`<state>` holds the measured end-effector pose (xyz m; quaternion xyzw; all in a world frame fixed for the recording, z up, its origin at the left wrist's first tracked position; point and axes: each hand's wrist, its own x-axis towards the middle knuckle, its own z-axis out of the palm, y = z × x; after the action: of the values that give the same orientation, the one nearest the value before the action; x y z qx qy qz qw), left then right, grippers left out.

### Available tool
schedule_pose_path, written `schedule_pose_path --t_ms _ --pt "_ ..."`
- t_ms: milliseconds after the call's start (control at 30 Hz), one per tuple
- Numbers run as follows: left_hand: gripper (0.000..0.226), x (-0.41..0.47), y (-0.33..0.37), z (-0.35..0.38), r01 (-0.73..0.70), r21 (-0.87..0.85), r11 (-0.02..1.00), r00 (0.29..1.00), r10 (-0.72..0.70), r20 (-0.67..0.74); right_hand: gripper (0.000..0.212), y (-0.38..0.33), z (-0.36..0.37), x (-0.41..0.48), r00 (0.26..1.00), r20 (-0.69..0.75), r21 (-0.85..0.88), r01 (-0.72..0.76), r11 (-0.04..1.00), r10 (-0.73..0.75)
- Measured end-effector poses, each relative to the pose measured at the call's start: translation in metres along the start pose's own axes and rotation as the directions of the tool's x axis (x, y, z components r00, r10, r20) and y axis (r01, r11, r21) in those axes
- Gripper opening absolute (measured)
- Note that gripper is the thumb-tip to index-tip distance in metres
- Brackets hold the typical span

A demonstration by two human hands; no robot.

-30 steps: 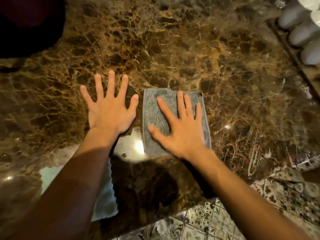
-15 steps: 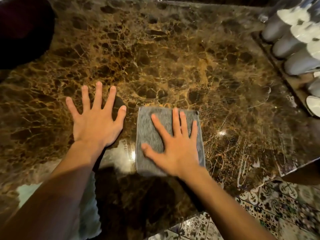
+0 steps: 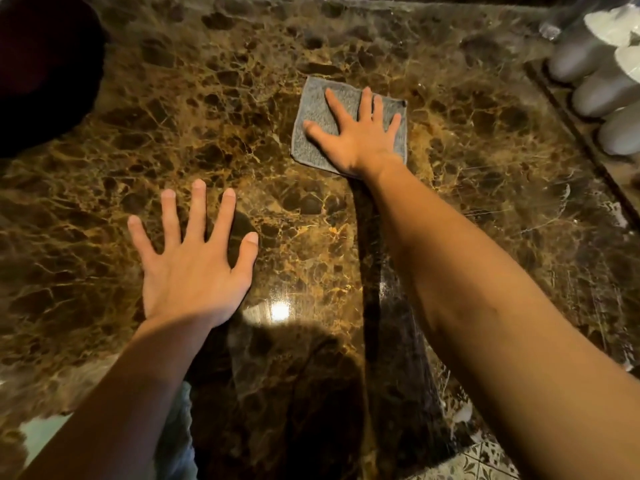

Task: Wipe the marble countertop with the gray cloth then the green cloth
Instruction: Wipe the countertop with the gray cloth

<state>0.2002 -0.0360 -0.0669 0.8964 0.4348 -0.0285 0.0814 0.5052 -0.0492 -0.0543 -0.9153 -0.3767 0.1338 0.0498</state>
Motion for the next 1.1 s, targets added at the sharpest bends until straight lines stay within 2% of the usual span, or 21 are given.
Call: schedule_pose_path --t_ms 200,433,667,900,1000,1100 --pt "0.072 -0.001 -0.001 0.001 0.0 -0.004 1.0 1.0 0.0 -0.005 0.089 0.01 0.008 -0.039 0.999 -0.023 -0.014 0.033 0.999 -0.034" --pt "0.072 0.0 -0.001 0.0 0.004 -0.031 1.0 1.0 -0.004 0.001 0.083 0.034 0.033 -0.184 0.996 -0.028 0.002 0.088 0.996 -0.087" --pt "0.072 -0.001 0.001 -0.002 0.015 -0.012 1.0 1.0 -0.014 0.027 0.082 0.052 0.049 -0.302 0.993 0.079 -0.08 0.092 0.993 -0.086" --pt "0.072 -0.002 0.001 -0.007 0.024 0.01 1.0 0.997 -0.025 0.074 0.082 0.048 0.049 -0.312 0.991 0.13 -0.074 0.035 0.997 -0.025" --pt "0.072 -0.002 0.001 -0.007 0.023 0.002 1.0 0.997 -0.023 0.077 0.083 0.048 0.042 -0.304 0.984 0.18 -0.062 0.019 0.998 -0.007" --pt "0.072 -0.003 0.001 -0.008 0.029 0.001 1.0 0.996 -0.029 0.083 0.082 0.048 0.037 -0.28 0.986 0.167 -0.023 -0.01 1.0 0.014"
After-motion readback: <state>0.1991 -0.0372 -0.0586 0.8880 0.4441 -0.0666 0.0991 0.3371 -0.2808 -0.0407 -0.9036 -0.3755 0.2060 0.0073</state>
